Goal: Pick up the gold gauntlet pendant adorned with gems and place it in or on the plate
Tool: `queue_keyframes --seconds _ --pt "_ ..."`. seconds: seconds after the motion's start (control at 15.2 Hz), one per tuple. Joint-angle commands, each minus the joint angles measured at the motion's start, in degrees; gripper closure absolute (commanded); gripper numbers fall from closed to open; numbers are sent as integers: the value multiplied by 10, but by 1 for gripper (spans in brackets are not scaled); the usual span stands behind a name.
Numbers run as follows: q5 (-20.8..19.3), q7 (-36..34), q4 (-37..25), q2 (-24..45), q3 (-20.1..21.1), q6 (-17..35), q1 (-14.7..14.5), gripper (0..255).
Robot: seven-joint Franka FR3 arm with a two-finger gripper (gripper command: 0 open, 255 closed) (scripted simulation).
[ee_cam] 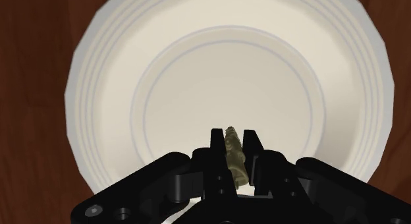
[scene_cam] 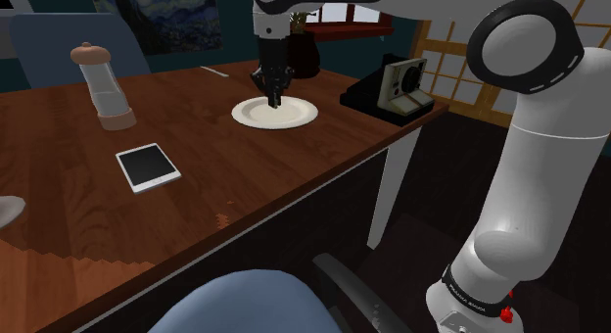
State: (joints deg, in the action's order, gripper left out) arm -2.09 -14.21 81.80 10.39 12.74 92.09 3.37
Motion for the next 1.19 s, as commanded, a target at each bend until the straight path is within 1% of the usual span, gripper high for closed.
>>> queue_keyframes --seconds 0.0,0.33,0.4,0.73,0.99,1.12 --pt "0 0 1 0 0 2 0 255" --pt "0 0 1 0 0 2 0 255" --pt "0 0 1 0 0 2 0 0" --pt "0 0 1 0 0 2 0 0" --pt "-7 -2 -113 29 2 -85 -6 0" --pt "-7 -2 -113 29 2 -85 -6 0"
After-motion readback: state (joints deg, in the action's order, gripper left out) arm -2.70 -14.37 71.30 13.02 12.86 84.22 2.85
